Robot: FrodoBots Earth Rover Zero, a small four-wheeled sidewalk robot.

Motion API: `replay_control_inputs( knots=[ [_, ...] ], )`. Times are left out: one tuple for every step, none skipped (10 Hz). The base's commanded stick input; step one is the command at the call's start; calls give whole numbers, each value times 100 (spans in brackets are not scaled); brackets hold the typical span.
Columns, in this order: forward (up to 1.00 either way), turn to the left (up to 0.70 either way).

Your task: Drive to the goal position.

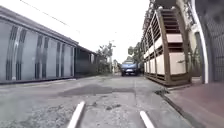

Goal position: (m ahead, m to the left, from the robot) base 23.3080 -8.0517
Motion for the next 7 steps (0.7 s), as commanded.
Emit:
replay_control_inputs(
  knots=[
    [70,0],
    [70,0],
    [70,0],
    [70,0],
    [70,0],
    [70,0],
    [70,0]
  ],
)
